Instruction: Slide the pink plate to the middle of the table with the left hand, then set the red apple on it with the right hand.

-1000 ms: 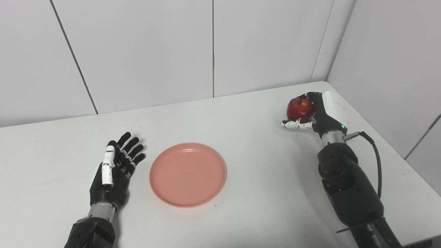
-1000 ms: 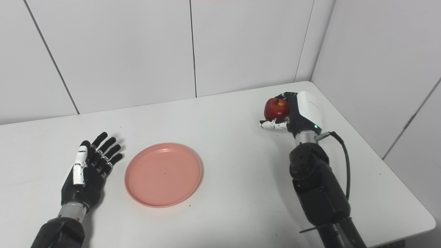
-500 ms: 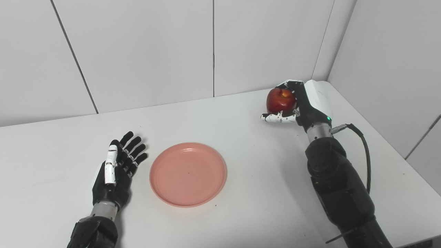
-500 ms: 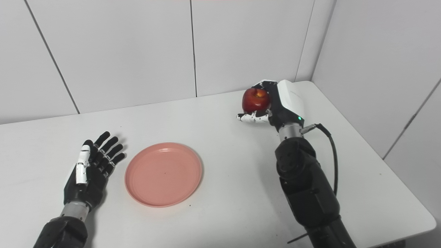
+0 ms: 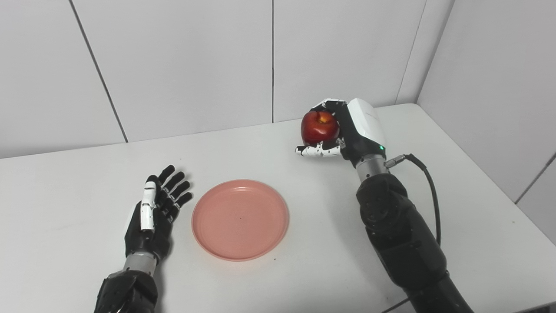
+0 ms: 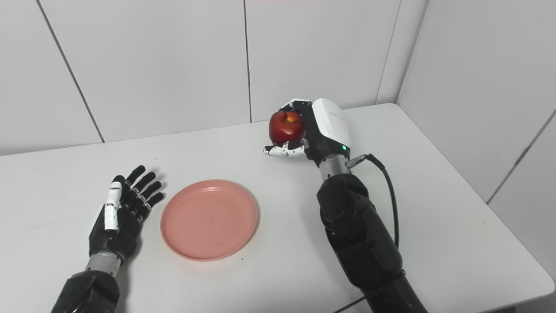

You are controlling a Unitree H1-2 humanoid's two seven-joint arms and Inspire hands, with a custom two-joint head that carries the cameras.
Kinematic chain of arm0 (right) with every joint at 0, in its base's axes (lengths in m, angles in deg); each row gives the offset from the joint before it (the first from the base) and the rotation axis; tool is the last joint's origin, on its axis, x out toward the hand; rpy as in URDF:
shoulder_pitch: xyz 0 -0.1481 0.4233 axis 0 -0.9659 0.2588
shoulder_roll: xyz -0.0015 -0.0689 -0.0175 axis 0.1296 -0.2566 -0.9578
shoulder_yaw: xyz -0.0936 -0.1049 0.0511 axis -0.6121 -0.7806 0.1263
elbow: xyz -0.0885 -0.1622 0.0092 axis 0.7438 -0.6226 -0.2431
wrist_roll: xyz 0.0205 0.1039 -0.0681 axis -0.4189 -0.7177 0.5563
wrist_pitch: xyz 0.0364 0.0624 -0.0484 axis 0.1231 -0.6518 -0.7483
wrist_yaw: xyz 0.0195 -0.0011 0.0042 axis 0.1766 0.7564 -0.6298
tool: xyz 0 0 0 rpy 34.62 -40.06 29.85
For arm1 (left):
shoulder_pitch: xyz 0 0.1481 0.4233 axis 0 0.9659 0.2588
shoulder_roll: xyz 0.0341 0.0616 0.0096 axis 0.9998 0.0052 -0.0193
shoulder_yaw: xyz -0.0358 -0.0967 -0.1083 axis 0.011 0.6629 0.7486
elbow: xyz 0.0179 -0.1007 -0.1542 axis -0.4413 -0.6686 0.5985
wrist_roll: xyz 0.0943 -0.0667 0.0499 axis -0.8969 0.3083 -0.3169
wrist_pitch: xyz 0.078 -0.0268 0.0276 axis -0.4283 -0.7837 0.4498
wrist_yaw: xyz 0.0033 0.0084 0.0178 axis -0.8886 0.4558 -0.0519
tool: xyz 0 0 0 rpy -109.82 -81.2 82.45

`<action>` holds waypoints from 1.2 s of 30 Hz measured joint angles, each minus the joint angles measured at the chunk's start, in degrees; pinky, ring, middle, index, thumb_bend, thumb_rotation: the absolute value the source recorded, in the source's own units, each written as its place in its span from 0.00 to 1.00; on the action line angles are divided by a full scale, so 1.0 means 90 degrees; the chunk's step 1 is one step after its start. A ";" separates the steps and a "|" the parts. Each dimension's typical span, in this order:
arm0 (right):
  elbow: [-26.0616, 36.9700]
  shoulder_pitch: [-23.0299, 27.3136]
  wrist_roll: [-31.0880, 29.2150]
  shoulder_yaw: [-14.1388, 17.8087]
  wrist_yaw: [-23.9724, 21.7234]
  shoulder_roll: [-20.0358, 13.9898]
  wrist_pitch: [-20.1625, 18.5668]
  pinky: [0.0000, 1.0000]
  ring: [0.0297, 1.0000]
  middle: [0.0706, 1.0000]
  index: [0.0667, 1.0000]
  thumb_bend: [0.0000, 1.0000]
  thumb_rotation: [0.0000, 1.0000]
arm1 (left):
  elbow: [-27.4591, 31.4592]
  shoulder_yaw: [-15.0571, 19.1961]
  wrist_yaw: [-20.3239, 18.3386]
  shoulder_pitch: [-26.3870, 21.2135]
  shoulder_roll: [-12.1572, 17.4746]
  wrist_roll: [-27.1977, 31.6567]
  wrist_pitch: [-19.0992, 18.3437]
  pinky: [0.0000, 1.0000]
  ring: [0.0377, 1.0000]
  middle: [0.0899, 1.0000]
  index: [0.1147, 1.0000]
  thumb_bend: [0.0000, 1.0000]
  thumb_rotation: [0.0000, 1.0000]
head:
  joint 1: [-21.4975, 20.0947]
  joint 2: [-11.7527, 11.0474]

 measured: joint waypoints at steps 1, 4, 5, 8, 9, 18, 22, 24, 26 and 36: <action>0.0000 0.0015 0.0015 -0.0067 -0.0004 0.0046 0.0013 0.33 0.39 0.43 0.45 0.52 0.13 | 0.0010 -0.0003 0.0001 0.0004 -0.0022 0.0000 0.0001 0.84 0.84 0.85 0.83 0.39 1.00 | 0.0000 0.0000; 0.0000 0.0039 0.0064 -0.0215 -0.0011 0.0184 0.0076 0.32 0.39 0.44 0.45 0.52 0.13 | 0.0023 -0.0020 0.0013 0.0009 -0.0058 -0.0005 0.0000 0.84 0.84 0.84 0.82 0.39 1.00 | 0.0155 0.0010; 0.0000 0.0049 0.0100 -0.0267 -0.0012 0.0234 0.0078 0.32 0.39 0.45 0.45 0.52 0.13 | 0.0028 -0.0021 0.0026 0.0011 -0.0062 -0.0012 -0.0001 0.83 0.84 0.84 0.82 0.38 1.00 | 0.0205 0.0010; -0.0001 0.0072 0.0209 -0.0441 -0.0016 0.0369 0.0079 0.32 0.39 0.45 0.45 0.52 0.13 | 0.0045 -0.0031 0.0102 0.0013 -0.0082 -0.0029 -0.0001 0.83 0.84 0.84 0.82 0.38 1.00 | 0.0390 0.0010; -0.0001 0.0077 0.0244 -0.0487 -0.0038 0.0421 0.0079 0.32 0.39 0.45 0.45 0.52 0.13 | 0.0051 -0.0040 0.0141 0.0013 -0.0095 -0.0031 -0.0002 0.84 0.84 0.84 0.82 0.38 1.00 | 0.0429 0.0019; -0.0191 0.0119 0.0364 -0.0842 -0.0071 0.0823 0.0248 0.29 0.36 0.43 0.45 0.52 0.13 | 0.0081 -0.0107 0.0302 0.0021 -0.0258 -0.0127 -0.0018 0.82 0.83 0.84 0.82 0.38 1.00 | 0.0898 0.0039; -0.0248 0.0117 0.0387 -0.1019 -0.0082 0.0969 0.0327 0.29 0.36 0.44 0.45 0.52 0.13 | 0.0092 -0.0128 0.0401 0.0021 -0.0292 -0.0191 -0.0021 0.82 0.83 0.83 0.81 0.39 1.00 | 0.0977 0.0049; -0.0316 0.0114 0.0362 -0.1085 -0.0091 0.1041 0.0363 0.29 0.35 0.43 0.45 0.52 0.13 | 0.0096 -0.0142 0.0425 0.0021 -0.0297 -0.0260 -0.0022 0.82 0.83 0.83 0.81 0.39 1.00 | 0.1064 0.0068; -0.0383 0.0090 0.0349 -0.1149 -0.0133 0.1093 0.0364 0.28 0.35 0.42 0.45 0.52 0.13 | 0.0100 -0.0143 0.0436 0.0021 -0.0308 -0.0268 -0.0022 0.82 0.83 0.83 0.81 0.39 1.00 | 0.1191 0.0088; -0.0615 -0.0094 0.0170 -0.1356 -0.0162 0.1179 0.0583 0.26 0.32 0.40 0.45 0.52 0.13 | 0.0104 -0.0141 0.0531 0.0019 -0.0325 -0.0313 -0.0014 0.81 0.83 0.83 0.81 0.40 1.00 | 0.1367 0.0137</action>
